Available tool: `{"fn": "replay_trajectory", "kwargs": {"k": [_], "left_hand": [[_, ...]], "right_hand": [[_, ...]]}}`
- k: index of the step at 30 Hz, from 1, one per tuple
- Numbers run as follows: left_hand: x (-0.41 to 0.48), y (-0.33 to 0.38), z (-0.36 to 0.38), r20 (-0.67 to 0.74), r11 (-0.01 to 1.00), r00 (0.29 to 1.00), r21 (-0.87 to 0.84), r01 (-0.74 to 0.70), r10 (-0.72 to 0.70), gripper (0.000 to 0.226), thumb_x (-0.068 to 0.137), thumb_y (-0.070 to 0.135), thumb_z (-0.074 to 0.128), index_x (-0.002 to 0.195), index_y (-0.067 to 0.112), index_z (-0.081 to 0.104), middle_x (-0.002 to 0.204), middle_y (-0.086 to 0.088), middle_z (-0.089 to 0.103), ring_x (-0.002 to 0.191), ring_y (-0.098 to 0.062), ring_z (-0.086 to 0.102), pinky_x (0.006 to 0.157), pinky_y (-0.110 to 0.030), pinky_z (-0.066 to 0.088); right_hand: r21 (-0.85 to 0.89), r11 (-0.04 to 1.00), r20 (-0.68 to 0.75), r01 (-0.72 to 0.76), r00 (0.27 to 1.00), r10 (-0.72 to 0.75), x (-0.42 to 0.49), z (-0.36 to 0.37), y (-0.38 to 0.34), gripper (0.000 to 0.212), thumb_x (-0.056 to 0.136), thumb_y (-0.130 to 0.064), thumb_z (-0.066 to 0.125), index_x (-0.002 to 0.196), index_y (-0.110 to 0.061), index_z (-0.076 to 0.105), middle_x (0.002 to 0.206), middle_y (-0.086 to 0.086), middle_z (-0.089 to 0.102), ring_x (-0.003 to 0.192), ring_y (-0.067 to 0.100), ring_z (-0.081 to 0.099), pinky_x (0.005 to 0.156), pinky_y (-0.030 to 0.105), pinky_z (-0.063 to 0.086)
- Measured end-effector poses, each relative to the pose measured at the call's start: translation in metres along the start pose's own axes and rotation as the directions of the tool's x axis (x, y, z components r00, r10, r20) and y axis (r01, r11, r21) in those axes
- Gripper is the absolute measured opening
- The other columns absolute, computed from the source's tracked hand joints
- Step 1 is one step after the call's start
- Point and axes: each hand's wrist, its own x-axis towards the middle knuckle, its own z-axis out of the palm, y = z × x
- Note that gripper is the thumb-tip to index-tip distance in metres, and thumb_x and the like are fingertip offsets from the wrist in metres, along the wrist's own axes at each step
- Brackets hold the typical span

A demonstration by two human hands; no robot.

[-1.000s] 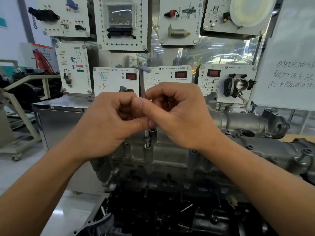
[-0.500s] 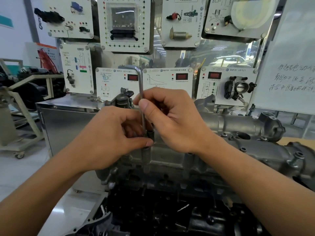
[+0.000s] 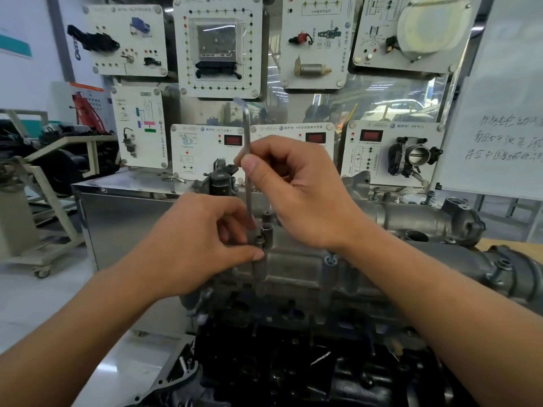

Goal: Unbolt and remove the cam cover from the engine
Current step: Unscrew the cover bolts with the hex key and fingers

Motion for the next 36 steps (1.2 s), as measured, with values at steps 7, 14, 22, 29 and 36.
{"fn": "replay_trajectory", "kwargs": {"k": [7,14,22,29,36], "left_hand": [[-0.005,-0.024,-0.044,-0.105,0.986,0.994,-0.169,0.0,-0.018,0.022,0.088,0.022,0.071,0.108,0.032,0.072,0.098,0.019,0.075,0.093,0.0,0.07,0.083,-0.014,0.054],[-0.014,-0.044,-0.055,-0.015,0.917,0.998,-0.397,0.05,-0.061,0.038,0.08,0.022,0.065,0.116,0.011,0.071,0.111,0.001,0.076,0.11,-0.013,0.069,0.097,-0.026,0.053],[-0.015,-0.051,-0.046,-0.11,0.897,0.992,-0.443,0.003,-0.058,0.026,0.075,0.023,0.069,0.101,0.021,0.075,0.098,0.008,0.078,0.099,-0.008,0.073,0.088,-0.019,0.055],[-0.013,-0.052,-0.039,-0.179,0.908,0.983,-0.417,-0.03,-0.05,0.017,0.076,0.024,0.07,0.091,0.025,0.076,0.087,0.012,0.078,0.086,-0.006,0.075,0.078,-0.016,0.056],[-0.014,-0.054,-0.034,-0.221,0.953,0.975,-0.299,-0.039,-0.03,0.023,0.075,0.029,0.073,0.096,0.022,0.076,0.09,0.009,0.078,0.089,-0.008,0.074,0.086,-0.026,0.058]], "right_hand": [[-0.061,0.997,0.137,-0.042,0.989,0.05,0.015,0.023,-0.004,0.012,0.095,-0.008,0.062,0.09,-0.001,0.07,0.071,0.005,0.062,0.063,0.013,0.054,0.061,0.029,0.047],[-0.075,0.996,0.271,-0.057,0.96,0.076,0.029,0.047,-0.002,0.01,0.093,-0.007,0.062,0.092,-0.002,0.071,0.078,0.014,0.068,0.072,0.023,0.061,0.07,0.039,0.052],[0.018,0.995,0.335,-0.098,0.938,0.086,0.038,0.051,0.005,0.013,0.095,-0.002,0.059,0.09,0.002,0.07,0.065,0.008,0.06,0.055,0.012,0.049,0.056,0.025,0.041],[0.022,0.992,0.367,-0.12,0.924,0.104,0.04,0.05,0.01,0.013,0.095,-0.006,0.058,0.091,-0.002,0.069,0.065,0.012,0.059,0.058,0.01,0.05,0.058,0.026,0.041],[0.057,0.996,0.362,-0.073,0.931,0.048,0.043,0.048,0.013,0.009,0.093,-0.011,0.067,0.091,-0.004,0.072,0.069,0.012,0.067,0.059,0.022,0.058,0.06,0.034,0.051]]}}
